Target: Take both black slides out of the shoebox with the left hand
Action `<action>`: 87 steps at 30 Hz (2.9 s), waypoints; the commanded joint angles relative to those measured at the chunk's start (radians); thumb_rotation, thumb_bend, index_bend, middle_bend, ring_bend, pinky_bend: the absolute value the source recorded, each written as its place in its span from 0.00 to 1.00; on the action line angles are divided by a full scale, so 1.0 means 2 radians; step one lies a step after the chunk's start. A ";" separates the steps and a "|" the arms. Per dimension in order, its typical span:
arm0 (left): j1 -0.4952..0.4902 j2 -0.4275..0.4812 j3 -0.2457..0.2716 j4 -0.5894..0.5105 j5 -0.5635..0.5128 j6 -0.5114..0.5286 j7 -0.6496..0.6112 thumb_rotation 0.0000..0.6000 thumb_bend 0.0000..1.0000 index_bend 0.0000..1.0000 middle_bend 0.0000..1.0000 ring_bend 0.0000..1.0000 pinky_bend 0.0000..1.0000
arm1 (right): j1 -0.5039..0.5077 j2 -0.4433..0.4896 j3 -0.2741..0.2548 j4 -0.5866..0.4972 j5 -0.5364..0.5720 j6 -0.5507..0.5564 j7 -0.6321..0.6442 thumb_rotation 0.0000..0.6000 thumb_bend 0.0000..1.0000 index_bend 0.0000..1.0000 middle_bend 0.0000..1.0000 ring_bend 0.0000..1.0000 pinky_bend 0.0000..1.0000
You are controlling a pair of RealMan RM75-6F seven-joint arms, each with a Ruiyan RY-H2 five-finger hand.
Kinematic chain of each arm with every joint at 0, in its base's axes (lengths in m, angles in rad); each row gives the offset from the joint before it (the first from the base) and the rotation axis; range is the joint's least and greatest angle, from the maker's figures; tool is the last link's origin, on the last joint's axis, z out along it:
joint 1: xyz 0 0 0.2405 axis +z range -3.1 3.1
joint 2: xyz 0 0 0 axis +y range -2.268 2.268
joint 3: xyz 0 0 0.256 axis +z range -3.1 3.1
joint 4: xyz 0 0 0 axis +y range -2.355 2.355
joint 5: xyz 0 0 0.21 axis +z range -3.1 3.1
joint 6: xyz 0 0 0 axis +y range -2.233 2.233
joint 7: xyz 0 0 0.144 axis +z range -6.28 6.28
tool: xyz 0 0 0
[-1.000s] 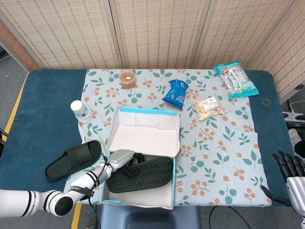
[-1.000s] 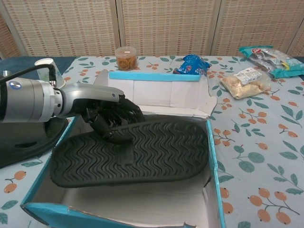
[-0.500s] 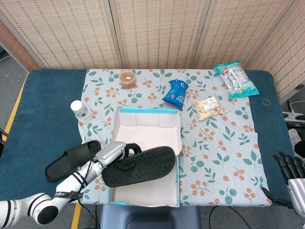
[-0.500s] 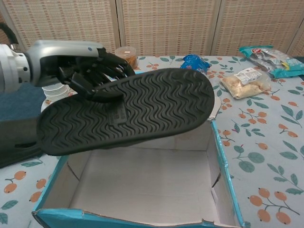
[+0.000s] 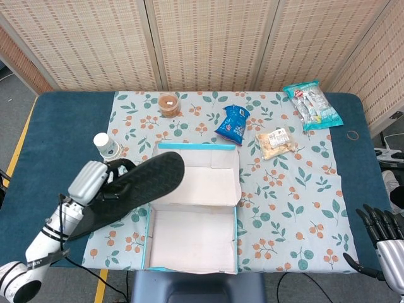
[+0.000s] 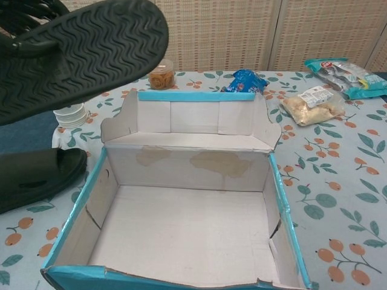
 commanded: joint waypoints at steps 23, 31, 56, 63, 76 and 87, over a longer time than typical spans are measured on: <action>0.047 -0.177 0.038 0.486 0.014 0.076 0.056 1.00 0.59 0.71 0.73 0.66 0.69 | -0.001 0.001 -0.001 -0.003 0.002 -0.004 -0.005 0.67 0.16 0.00 0.00 0.00 0.00; 0.073 -0.244 0.045 0.587 0.030 0.132 0.041 1.00 0.55 0.70 0.72 0.66 0.70 | -0.002 0.002 -0.006 -0.006 -0.008 -0.003 -0.006 0.67 0.16 0.00 0.00 0.00 0.00; 0.082 -0.325 0.081 0.694 0.121 0.236 0.159 1.00 0.55 0.71 0.72 0.66 0.70 | -0.003 0.005 -0.015 -0.004 -0.033 0.004 -0.001 0.67 0.16 0.00 0.00 0.00 0.00; 0.055 -0.359 0.043 0.762 0.085 0.229 0.138 1.00 0.55 0.70 0.71 0.65 0.69 | -0.004 0.003 -0.014 -0.006 -0.029 0.002 -0.010 0.67 0.16 0.00 0.00 0.00 0.00; 0.068 -0.398 0.040 0.817 0.060 0.183 0.168 1.00 0.54 0.63 0.62 0.56 0.60 | -0.008 0.009 -0.016 -0.004 -0.036 0.015 0.004 0.67 0.16 0.00 0.00 0.00 0.00; 0.118 -0.407 0.059 0.773 0.060 0.161 0.189 1.00 0.47 0.03 0.08 0.13 0.29 | -0.014 0.011 -0.021 0.000 -0.049 0.027 0.011 0.67 0.16 0.00 0.00 0.00 0.00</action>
